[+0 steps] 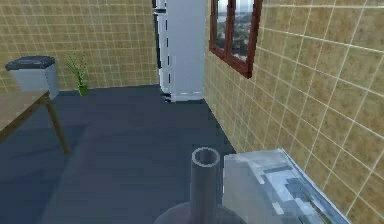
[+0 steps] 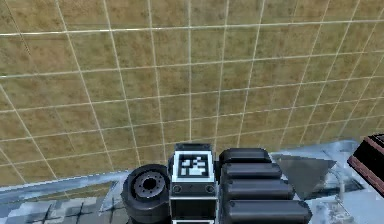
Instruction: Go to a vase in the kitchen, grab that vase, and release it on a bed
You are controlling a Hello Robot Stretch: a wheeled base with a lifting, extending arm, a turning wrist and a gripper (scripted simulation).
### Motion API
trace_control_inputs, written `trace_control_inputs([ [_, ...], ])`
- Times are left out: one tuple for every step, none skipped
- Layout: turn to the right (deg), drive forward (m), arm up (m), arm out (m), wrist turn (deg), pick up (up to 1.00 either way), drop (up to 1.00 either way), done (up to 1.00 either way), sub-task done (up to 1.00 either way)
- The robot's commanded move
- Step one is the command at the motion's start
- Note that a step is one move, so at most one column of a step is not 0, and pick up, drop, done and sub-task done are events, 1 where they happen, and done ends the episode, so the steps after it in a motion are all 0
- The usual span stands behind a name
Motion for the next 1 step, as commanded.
trace_control_inputs([
  [45.0,0.0,0.0,0.0,0.0,0.0,0.0,0.0,0.0],
])
